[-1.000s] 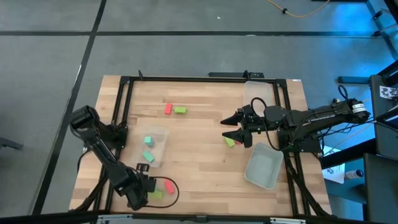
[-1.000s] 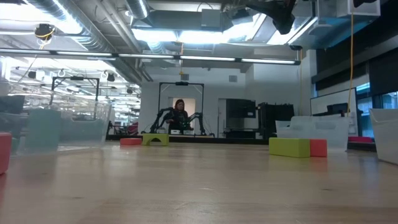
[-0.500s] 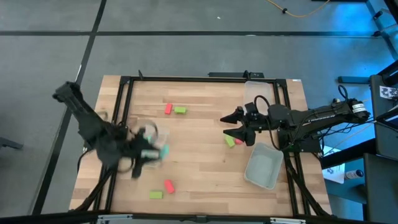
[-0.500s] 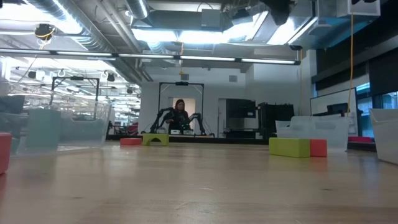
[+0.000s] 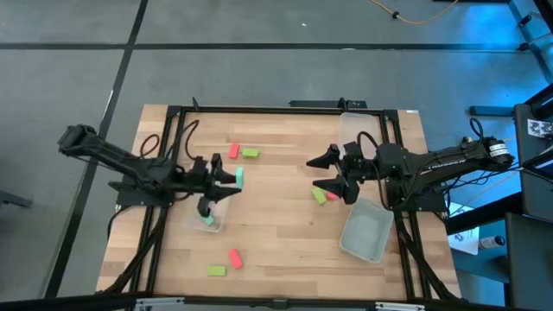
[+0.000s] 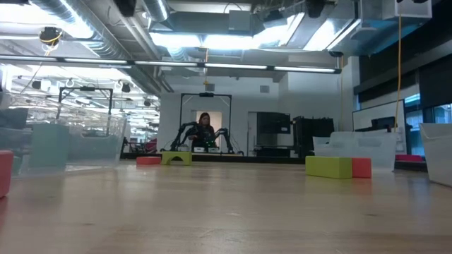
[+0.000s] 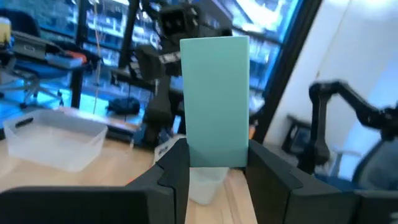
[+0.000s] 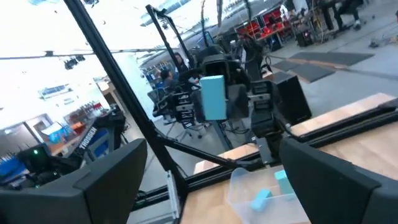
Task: Sort & place blocks by color
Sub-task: Put the blue block into the left transparent bin
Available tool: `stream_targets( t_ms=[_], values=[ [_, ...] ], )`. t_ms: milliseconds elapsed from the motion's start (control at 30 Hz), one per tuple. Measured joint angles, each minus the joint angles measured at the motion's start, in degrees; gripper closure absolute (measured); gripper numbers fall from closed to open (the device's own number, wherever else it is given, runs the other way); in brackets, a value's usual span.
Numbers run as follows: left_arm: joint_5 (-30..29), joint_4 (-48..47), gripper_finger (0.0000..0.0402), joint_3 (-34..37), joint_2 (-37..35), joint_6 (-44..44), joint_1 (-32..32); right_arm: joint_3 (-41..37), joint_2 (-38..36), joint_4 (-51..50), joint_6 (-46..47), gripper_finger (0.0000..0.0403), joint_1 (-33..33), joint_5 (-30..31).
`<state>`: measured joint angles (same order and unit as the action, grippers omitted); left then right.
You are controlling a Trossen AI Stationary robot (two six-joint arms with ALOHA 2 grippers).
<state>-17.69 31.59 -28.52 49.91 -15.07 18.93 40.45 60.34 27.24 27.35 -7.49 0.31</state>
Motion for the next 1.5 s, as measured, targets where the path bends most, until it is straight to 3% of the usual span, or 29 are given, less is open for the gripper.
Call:
stream_targets(
  t_ms=[200,1500],
  values=[
    [2.46,2.61,0.0287,1.48,0.28,-1.30,-4.01,0.00,0.00,0.00,-4.04,0.0034,0.00,0.12],
    [0.34,1.17,0.0287,1.41,0.30,-2.66,-3.75,0.00,0.04,-0.03,-7.06,0.0034,0.00,0.08]
  ],
)
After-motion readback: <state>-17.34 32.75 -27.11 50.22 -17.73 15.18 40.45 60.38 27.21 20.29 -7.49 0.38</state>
